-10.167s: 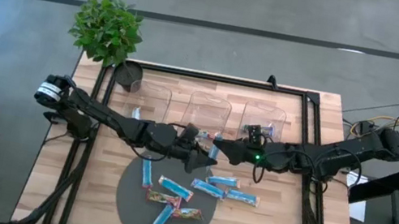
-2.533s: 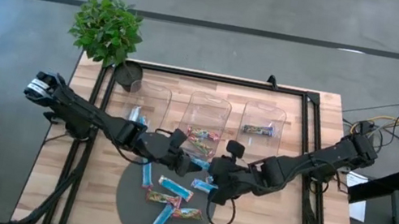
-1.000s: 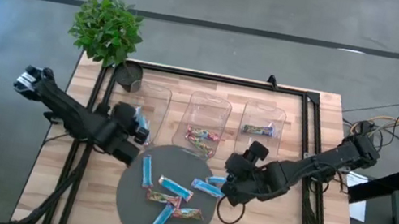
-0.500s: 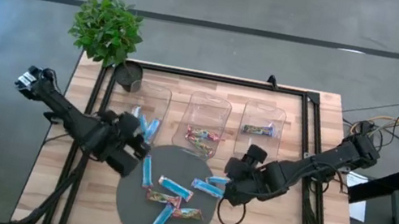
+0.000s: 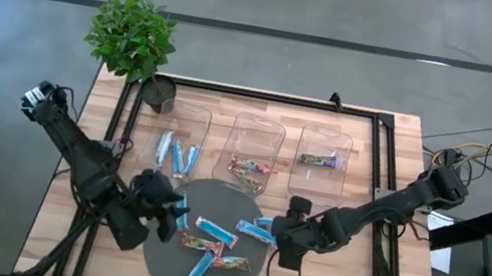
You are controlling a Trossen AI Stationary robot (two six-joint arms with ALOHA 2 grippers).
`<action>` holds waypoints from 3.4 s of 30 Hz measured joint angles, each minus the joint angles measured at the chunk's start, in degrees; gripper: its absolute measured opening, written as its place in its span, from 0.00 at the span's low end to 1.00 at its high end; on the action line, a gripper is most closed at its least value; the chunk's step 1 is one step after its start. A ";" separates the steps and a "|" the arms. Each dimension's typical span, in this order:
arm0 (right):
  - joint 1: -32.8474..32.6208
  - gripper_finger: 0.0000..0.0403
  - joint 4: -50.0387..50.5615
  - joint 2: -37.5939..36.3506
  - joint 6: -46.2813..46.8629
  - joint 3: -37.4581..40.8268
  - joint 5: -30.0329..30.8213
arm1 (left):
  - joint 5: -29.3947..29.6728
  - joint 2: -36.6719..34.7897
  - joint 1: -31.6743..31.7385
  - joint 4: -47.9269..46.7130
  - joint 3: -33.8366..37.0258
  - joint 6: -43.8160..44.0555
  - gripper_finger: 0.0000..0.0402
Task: Pick and place Granola Bars by type
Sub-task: Put the yellow granola bar into the left transparent bin
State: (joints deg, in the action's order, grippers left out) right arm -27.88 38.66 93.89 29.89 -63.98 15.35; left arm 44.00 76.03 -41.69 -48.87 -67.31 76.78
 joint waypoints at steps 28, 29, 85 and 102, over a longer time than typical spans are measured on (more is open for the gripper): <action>0.46 0.53 -13.55 0.13 -4.22 16.14 8.01 | 2.13 0.02 -0.24 -0.12 0.15 -0.14 0.41; 0.45 0.53 -12.88 0.13 -4.19 15.67 8.13 | 2.15 0.02 -0.24 -0.12 0.15 -0.12 0.41; 3.58 0.51 -12.66 6.51 6.75 13.70 -0.44 | 2.20 0.04 -0.07 0.41 0.15 0.36 0.41; 3.28 0.17 -11.21 1.44 11.08 12.86 -1.00 | 2.23 0.04 -0.07 0.51 0.15 1.26 0.41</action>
State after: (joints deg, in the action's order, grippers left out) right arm -24.60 27.45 95.33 40.97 -51.13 14.35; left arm 46.23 76.07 -41.76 -48.36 -67.16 78.04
